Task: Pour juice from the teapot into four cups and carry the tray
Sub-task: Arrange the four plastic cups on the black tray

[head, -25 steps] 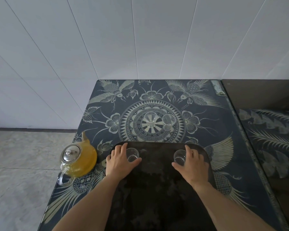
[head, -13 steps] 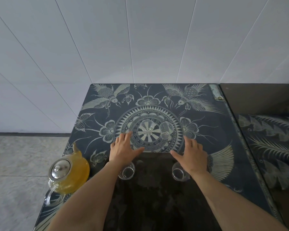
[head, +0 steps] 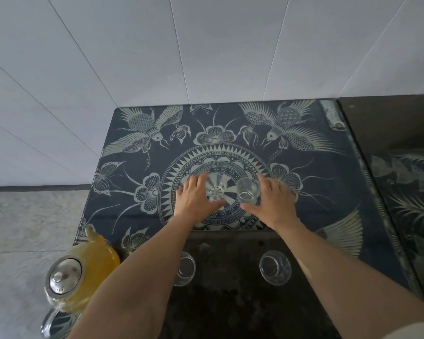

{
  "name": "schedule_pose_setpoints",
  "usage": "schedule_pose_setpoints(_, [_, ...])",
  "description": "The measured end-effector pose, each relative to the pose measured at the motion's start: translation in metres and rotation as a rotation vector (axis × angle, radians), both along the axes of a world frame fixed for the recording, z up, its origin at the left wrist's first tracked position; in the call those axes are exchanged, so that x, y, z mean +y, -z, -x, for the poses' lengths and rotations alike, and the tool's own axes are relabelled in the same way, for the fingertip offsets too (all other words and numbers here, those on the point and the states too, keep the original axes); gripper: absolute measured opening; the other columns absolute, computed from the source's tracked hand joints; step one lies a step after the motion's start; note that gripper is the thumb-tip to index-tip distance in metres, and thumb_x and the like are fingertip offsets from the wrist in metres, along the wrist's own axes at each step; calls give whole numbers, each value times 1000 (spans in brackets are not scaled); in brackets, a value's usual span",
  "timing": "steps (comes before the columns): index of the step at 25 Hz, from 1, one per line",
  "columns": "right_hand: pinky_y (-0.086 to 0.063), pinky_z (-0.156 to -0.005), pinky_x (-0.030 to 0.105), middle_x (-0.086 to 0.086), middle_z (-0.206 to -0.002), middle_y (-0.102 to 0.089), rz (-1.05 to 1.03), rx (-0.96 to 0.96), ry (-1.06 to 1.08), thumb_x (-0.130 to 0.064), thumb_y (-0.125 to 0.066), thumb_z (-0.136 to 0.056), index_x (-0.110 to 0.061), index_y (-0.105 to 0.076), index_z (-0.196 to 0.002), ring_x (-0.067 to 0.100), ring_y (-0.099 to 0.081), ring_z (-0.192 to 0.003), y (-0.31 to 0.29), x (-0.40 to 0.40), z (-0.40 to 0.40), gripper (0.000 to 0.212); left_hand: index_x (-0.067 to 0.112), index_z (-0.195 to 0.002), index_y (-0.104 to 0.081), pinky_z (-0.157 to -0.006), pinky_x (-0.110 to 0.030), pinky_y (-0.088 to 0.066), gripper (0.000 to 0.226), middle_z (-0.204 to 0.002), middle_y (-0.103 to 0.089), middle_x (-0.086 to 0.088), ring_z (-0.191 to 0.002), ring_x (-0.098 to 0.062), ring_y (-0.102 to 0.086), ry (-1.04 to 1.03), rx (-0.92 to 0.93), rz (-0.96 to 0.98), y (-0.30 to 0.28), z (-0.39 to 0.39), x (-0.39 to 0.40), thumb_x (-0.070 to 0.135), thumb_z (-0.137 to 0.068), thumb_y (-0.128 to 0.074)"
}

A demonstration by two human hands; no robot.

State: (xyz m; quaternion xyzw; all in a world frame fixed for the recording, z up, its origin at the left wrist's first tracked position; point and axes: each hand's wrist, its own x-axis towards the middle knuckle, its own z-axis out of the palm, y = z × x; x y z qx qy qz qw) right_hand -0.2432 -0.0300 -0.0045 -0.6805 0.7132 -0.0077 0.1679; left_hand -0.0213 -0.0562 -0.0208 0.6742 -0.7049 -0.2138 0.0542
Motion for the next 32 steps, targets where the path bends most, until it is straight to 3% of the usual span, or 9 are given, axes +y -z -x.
schedule_pose_setpoints(10, [-47, -103, 47, 5, -140, -57, 97, -18, -1, -67, -67, -82, -16, -45, -146, 27, -54, -129, 18, -8, -6, 85, 23, -143, -33, -106, -50, -37, 87, -135, -46, 0, -124, -23, -50, -18, 58, 39, 17, 8, -10, 68, -73, -58])
schedule_pose_setpoints(21, [-52, -93, 41, 2, -123, -64, 207, -104, 36, -59, -75, -79, -19, -52, -134, 23, -61, -112, -26, 22, -11, 72, 29, -137, -41, -105, -47, -39, 76, -130, -48, 4, -120, -19, -52, -46, 114, 116, -27, 0, 17, 65, -71, -57])
schedule_pose_setpoints(32, [-52, -87, 43, 2, -120, -60, 285, -102, 94, -58, -71, -82, -18, -48, -130, 23, -60, -109, -75, 105, -15, 67, 23, -140, -38, -106, -48, -38, 83, -134, -48, 1, -123, -22, -51, -1, 157, 195, -70, -9, 92, 67, -70, -50])
